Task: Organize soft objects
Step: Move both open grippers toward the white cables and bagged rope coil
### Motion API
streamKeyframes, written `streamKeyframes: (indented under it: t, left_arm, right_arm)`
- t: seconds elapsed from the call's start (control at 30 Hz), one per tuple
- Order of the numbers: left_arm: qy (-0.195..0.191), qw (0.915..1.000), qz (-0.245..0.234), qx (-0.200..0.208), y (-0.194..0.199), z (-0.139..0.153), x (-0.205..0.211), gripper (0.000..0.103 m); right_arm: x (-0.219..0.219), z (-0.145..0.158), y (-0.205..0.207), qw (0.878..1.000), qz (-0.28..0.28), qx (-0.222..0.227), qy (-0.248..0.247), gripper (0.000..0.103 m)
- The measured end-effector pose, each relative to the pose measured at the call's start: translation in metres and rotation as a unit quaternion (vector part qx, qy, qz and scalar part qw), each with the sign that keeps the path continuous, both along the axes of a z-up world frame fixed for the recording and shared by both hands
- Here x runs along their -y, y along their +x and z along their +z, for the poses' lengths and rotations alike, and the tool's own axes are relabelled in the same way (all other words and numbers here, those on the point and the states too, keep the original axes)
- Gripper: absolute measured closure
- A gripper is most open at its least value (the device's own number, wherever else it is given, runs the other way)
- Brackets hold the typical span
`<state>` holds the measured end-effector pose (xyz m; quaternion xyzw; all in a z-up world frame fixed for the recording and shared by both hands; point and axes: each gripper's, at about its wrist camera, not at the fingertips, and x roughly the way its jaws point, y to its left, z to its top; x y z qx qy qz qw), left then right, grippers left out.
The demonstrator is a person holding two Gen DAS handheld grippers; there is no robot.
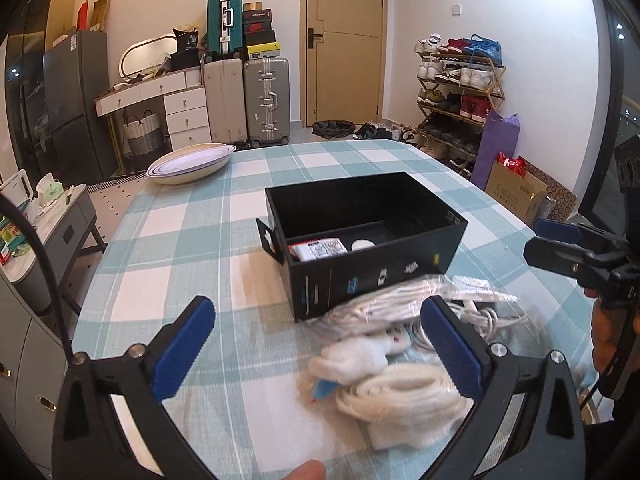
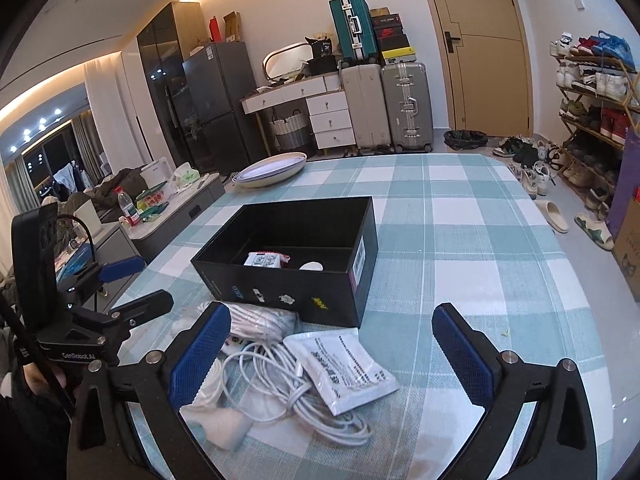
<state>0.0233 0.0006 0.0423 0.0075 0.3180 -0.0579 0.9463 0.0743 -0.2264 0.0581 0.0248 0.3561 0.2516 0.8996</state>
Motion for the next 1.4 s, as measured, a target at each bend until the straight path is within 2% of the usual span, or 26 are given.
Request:
streamKeyframes:
  t: [0.27,0.53,0.87,1.27,1.4]
  left_arm:
    - [-0.007,1.0,0.003,-0.001,-0.017,-0.006,-0.005,0.0]
    - [-0.033,0.9994,0.005,-0.007,-0.027,-0.016,-0.01,0.0]
    - [-0.029,0.9994,-0.001,-0.018,-0.029,-0.022,-0.005,0.0]
    - [-0.011,0.9976,-0.056,-0.04,-0.031,-0.032,0.019,0.0]
    - [-0.026,0.995,-0.074,-0.061,-0.028,-0.037,0.021,0.0]
  right_arm:
    - [0.001,-0.006,-0.019,1.0,0.004,-0.006,-0.011,0.001]
    - [-0.004,-0.022,-0.025,0.999,0.004,-0.031,-0.029,0.001]
    - [-0.009,-0.041,-0.024,0.997,0.006,-0.064,-0.033,0.001]
    - [-0.009,-0.053,-0.019,0.996,0.019,-0.09,-0.011,0.001]
    - [-0.009,-0.055,-0.018,0.995,0.019,-0.094,-0.011,0.001]
